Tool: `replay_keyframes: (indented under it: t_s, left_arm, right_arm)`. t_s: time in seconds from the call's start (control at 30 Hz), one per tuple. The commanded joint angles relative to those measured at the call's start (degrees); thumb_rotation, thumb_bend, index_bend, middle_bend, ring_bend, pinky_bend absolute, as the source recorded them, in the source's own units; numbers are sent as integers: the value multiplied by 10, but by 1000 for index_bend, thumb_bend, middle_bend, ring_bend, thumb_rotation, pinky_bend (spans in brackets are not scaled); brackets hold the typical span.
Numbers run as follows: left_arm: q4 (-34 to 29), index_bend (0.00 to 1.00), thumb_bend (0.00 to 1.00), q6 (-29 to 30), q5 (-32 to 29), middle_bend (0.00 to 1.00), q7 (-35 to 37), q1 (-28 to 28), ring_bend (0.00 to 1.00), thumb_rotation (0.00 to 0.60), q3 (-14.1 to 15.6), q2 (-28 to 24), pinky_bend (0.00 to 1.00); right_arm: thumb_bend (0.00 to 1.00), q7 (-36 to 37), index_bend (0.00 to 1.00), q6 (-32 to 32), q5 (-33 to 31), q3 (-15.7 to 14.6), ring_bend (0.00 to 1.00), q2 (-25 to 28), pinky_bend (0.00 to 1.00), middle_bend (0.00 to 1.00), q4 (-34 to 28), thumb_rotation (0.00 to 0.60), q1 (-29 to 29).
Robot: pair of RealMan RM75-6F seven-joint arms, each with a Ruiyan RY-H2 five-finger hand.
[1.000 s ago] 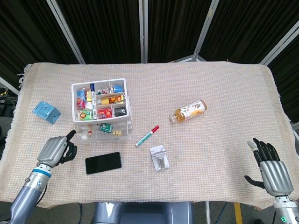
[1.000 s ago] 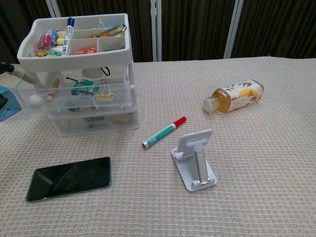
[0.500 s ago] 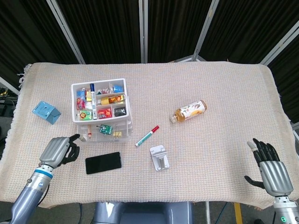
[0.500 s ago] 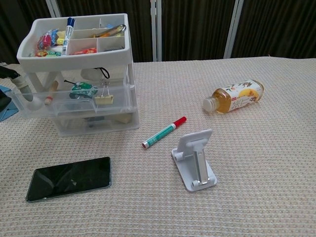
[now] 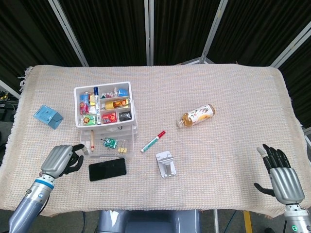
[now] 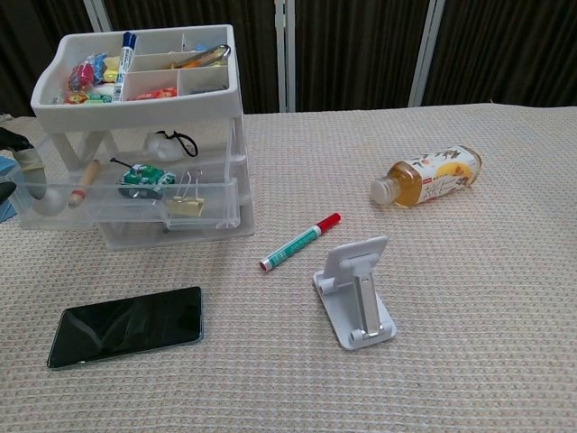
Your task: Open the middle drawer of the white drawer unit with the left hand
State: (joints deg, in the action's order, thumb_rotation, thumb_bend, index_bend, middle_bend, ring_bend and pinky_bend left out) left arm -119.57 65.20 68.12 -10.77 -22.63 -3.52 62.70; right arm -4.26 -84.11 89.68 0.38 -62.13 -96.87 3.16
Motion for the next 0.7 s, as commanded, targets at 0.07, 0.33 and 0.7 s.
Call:
replay_keyframes:
  t_s: [0.07, 0.33, 0.7]
  left_arm:
    - [3, 488, 647, -4, 0, 851, 6, -1, 876, 600, 1, -2, 656]
    - [10, 335, 540, -12, -3, 851, 15, -3, 876, 600, 3, -6, 656]
    - [0, 356, 506, -31, 10, 851, 17, -7, 876, 600, 16, -23, 656]
  right_arm:
    - [0, 1, 0, -1, 0, 0, 0, 0, 0, 0, 1, 600, 0]
    - [0, -4, 0, 2, -1, -1, 0, -2, 0, 0, 1, 600, 1]
    - [0, -4, 0, 0, 1, -1, 0, -2, 0, 0, 1, 600, 0]
